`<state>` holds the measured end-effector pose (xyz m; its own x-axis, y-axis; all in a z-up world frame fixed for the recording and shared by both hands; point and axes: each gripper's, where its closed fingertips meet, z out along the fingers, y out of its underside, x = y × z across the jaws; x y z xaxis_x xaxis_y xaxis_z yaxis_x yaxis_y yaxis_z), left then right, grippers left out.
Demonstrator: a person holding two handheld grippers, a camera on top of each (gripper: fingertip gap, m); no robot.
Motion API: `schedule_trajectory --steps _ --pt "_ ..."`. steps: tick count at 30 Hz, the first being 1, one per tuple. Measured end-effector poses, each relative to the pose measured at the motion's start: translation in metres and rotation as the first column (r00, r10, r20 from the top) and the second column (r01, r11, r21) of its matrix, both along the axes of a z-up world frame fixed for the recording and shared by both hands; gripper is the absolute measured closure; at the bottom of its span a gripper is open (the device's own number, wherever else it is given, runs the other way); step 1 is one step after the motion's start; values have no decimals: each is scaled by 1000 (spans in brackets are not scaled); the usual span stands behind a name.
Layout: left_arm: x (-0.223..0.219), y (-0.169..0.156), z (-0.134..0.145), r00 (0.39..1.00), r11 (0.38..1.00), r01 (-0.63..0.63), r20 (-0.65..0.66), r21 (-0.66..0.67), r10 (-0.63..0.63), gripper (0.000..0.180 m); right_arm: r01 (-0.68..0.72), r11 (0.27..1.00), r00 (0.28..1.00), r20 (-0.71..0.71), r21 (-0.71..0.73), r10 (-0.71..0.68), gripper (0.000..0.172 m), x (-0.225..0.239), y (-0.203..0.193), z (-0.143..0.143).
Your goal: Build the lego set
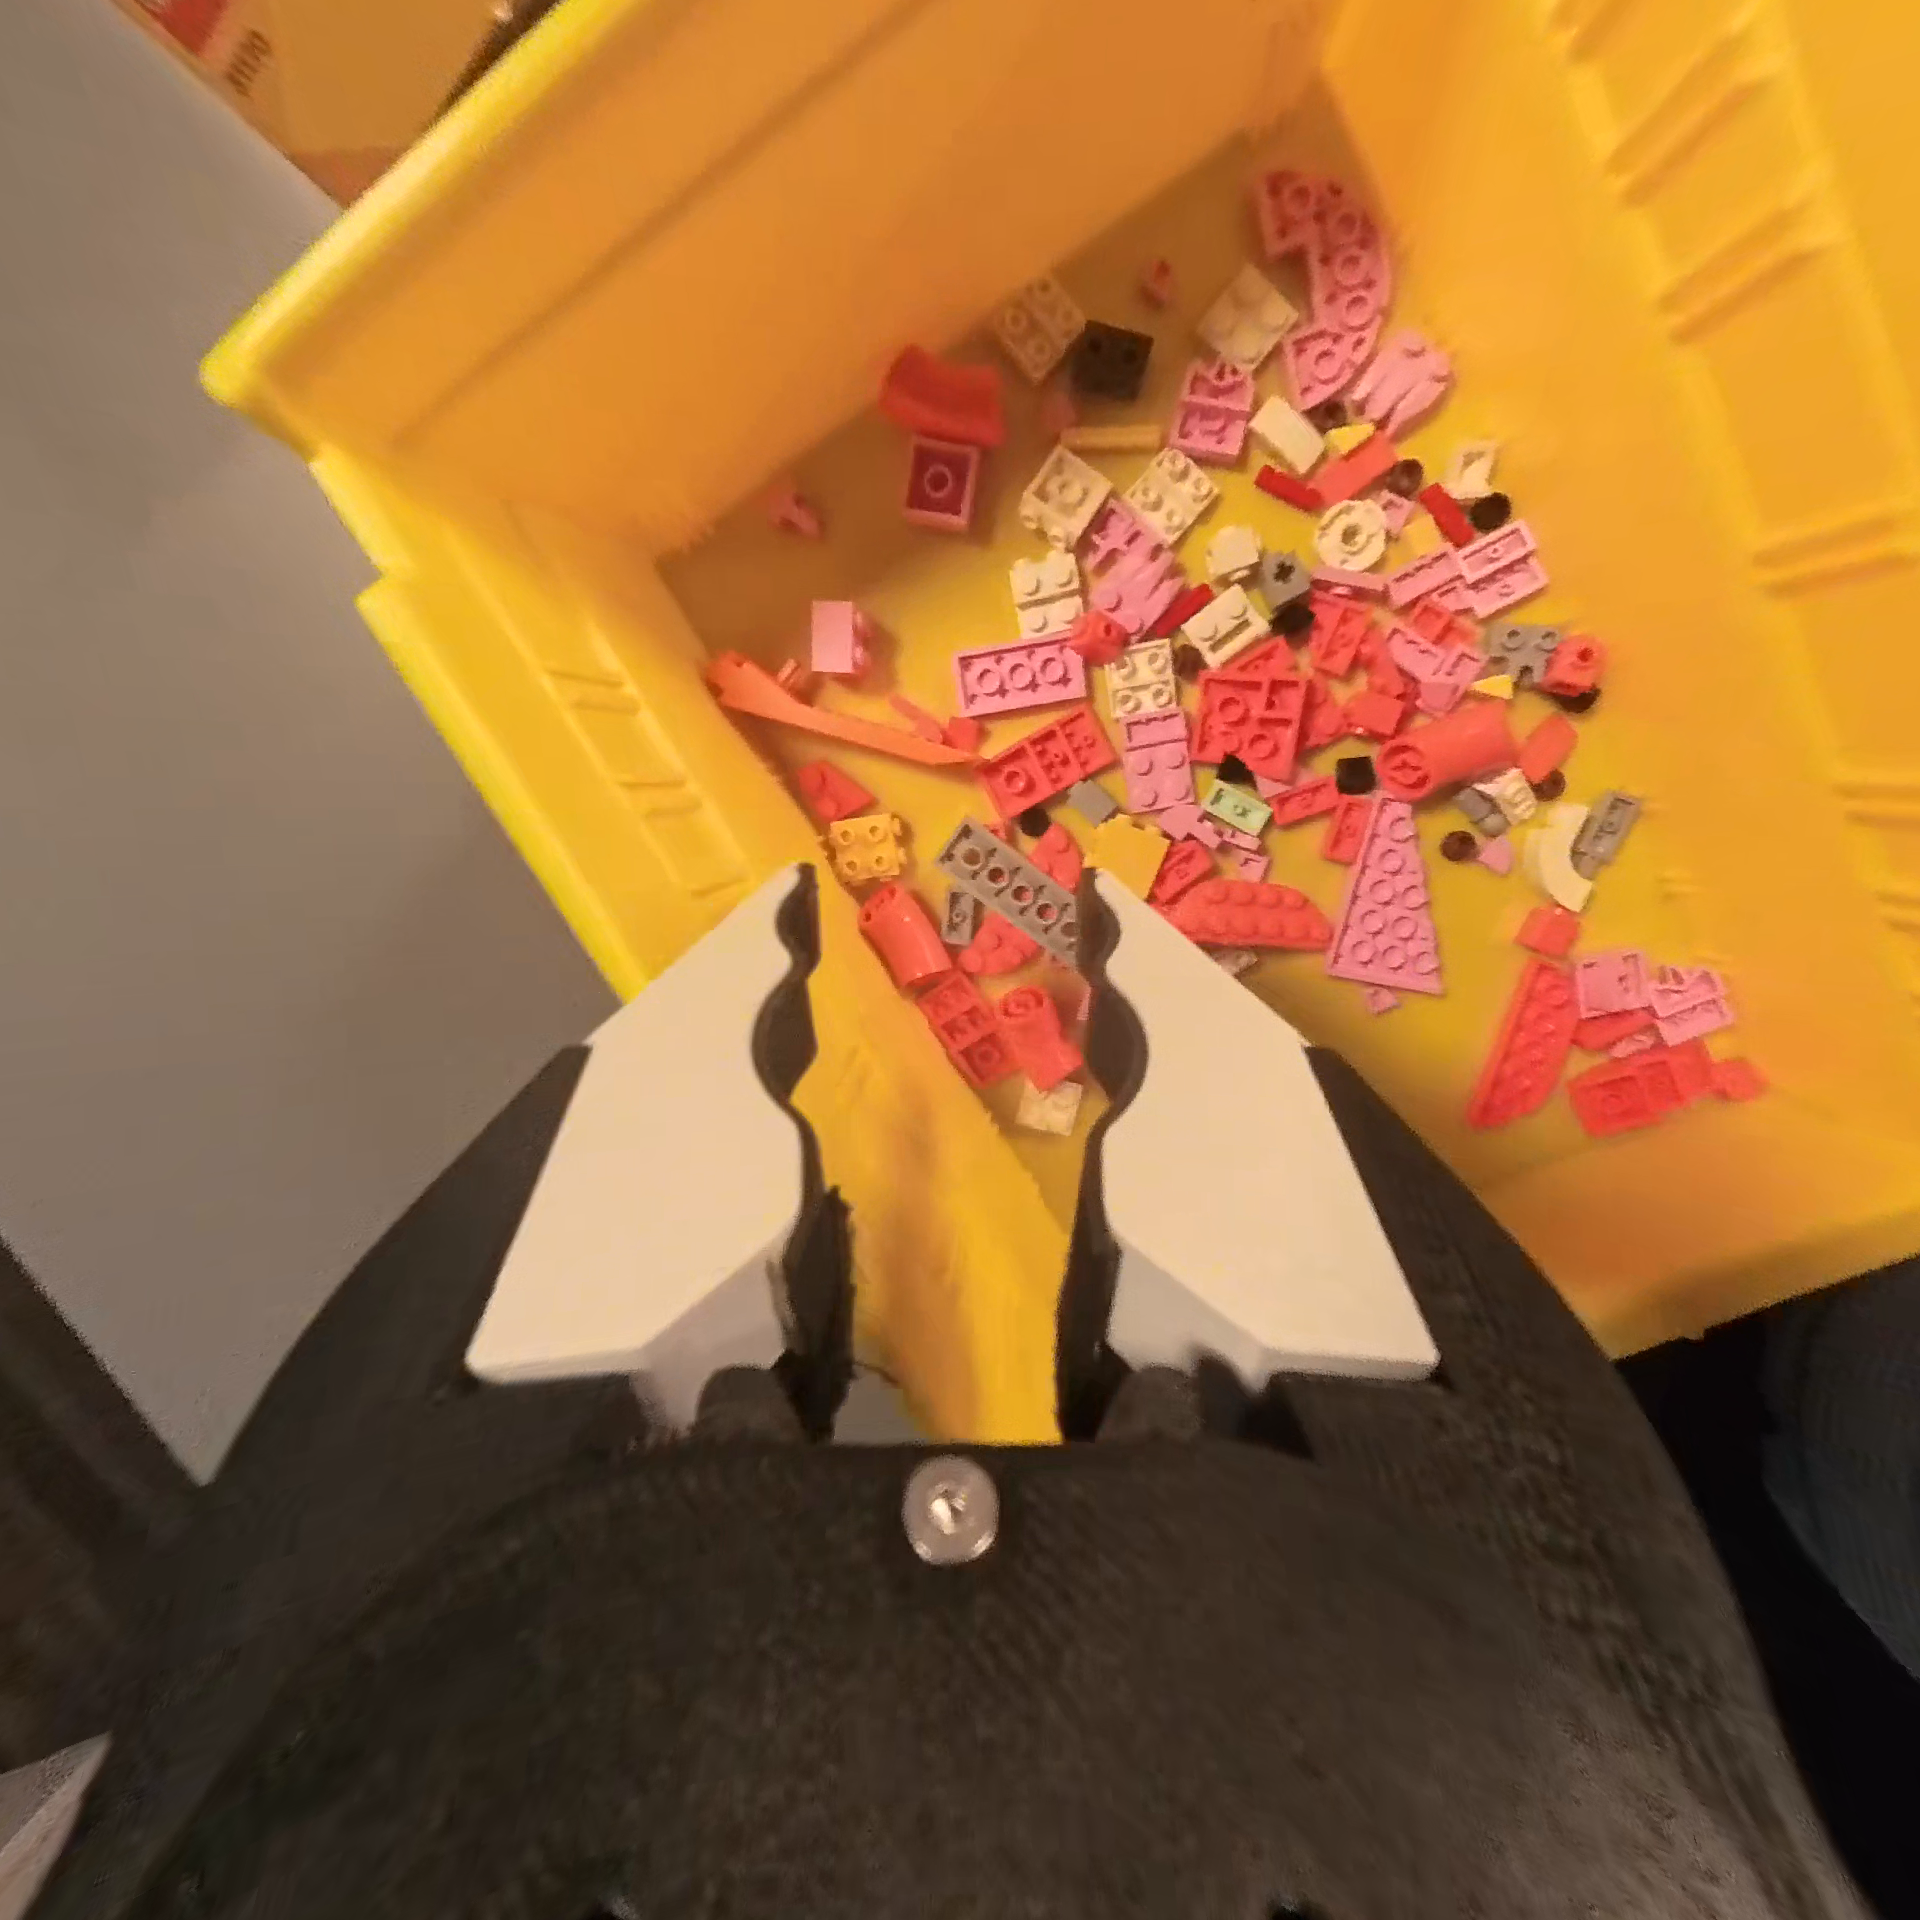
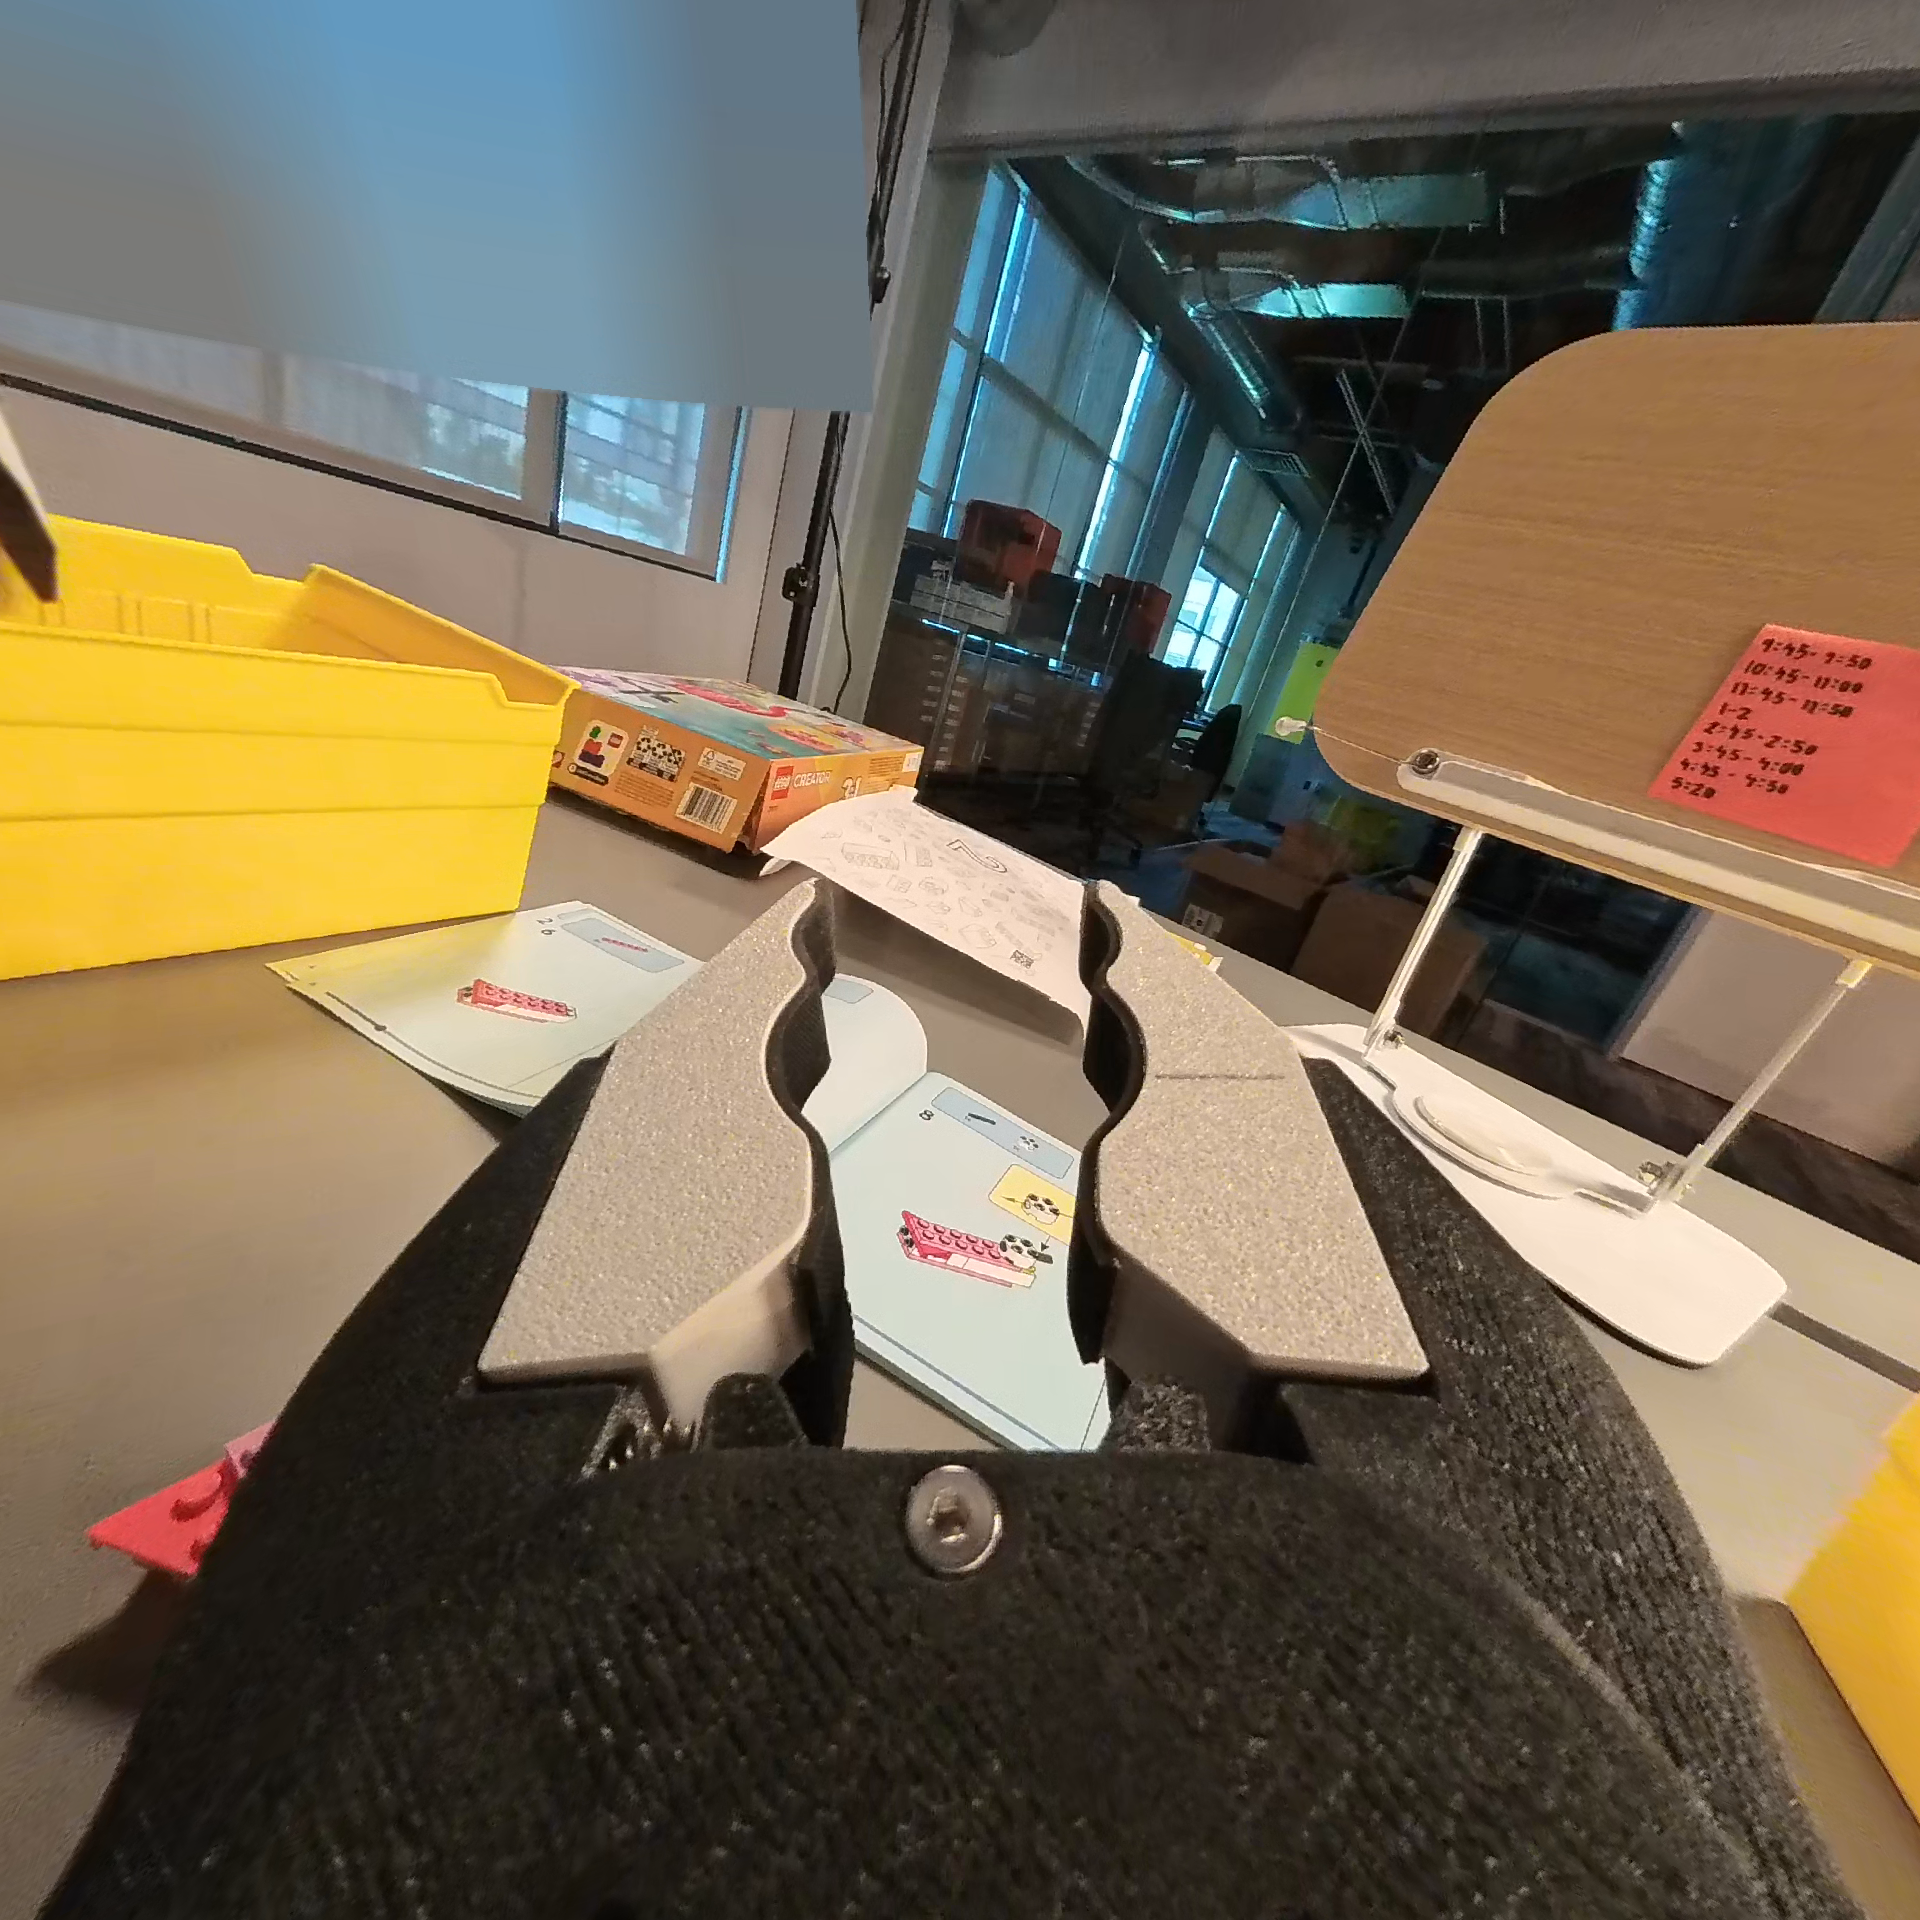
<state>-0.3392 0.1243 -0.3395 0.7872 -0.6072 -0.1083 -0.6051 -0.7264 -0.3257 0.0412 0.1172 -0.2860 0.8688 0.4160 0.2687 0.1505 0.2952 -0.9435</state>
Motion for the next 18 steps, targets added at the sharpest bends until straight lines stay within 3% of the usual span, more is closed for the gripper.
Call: schedule_trajectory --steps 5,7,11,15,18 --pt "1 12 -13 995 999 39 -89 -31 -42 155 -1 1000 1000 3 -4 1 126 -1 1 -1" --pt "0 19 -17 985 996 74 -153 -44 -80 180 0 1000 1000 4 -3 0 126 -1 2 -1" --pt "-8 24 -26 942 985 111 -303 -129 -146 180 3 1000 1000 4 -3 -3 126 0 2 -1" --pt "-11 13 -45 936 956 68 -312 -287 -160 180 0 1000 1000 1 -4 0 126 -1 3 -1" --pt "-17 8 -55 919 939 73 -344 -335 -194 180 -3 1000 1000 -9 -9 3 126 -1 3 -1"
